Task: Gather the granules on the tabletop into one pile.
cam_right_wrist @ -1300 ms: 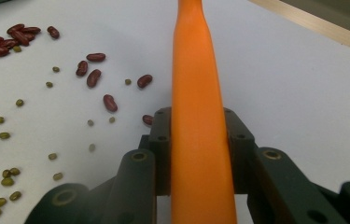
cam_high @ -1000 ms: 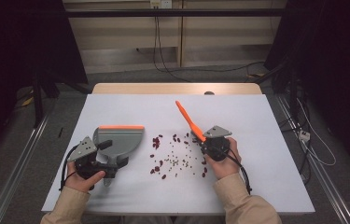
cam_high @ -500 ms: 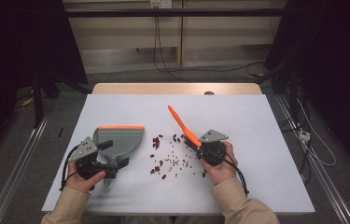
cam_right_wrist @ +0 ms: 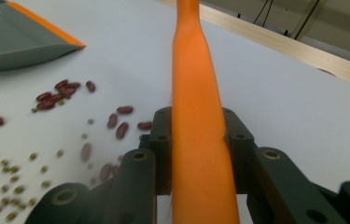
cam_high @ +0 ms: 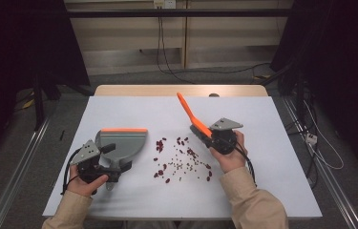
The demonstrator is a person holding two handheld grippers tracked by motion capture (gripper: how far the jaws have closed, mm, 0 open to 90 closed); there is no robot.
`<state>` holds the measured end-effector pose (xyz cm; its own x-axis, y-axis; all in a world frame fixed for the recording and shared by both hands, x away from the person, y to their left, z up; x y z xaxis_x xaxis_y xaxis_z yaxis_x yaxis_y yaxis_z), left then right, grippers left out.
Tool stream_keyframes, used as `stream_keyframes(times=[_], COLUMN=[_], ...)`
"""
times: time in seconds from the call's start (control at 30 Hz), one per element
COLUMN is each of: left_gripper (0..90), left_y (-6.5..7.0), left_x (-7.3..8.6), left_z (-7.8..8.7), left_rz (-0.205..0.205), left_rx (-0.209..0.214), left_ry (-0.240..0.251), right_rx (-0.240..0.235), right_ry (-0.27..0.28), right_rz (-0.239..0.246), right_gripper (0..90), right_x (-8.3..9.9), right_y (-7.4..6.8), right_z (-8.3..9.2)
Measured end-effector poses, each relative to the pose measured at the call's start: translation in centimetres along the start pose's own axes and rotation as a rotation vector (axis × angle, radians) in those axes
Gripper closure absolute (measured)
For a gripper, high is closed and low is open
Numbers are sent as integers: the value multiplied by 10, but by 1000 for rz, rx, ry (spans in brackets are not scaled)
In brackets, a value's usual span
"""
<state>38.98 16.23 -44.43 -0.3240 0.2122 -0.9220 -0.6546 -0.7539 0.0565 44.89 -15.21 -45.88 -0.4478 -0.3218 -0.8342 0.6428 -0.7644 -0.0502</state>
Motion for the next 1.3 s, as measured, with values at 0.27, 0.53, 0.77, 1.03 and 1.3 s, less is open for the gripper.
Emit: stream_keyframes(times=[0.27,0.53,0.77,1.03,1.3], left_gripper=[56,55,56,56,56], left_y=[-1,-2,-1,0,2], left_x=[2,3,3,3,3], left_z=[-1,-2,-2,-1,-1], left_rz=[3,5,4,2,-3], left_rx=[0,-4,-5,-5,-4], left_ry=[-7,-12,-15,-10,-12], right_rx=[-30,-86,-146,-206,-234], right_ry=[15,-17,-37,-59,-66], right_rz=[-21,28,75,142,157], right_gripper=[712,712,711,711,711], right_x=[-7,-2,1,8,14], right_y=[16,6,-15,-40,-51], right_z=[-38,-52,-46,-36,-26])
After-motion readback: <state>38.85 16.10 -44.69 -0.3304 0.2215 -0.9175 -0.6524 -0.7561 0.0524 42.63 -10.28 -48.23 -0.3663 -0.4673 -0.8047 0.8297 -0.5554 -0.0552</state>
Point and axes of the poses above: each handheld gripper's, and its own axes: z roughly backward along the jaws, x roughly out of its underside, y roughly to its right, the point moved 8 cm from there along -z, roughly forward along the jaws, and after that the axes turned 11 degrees about -x, right-handed, at the moved point
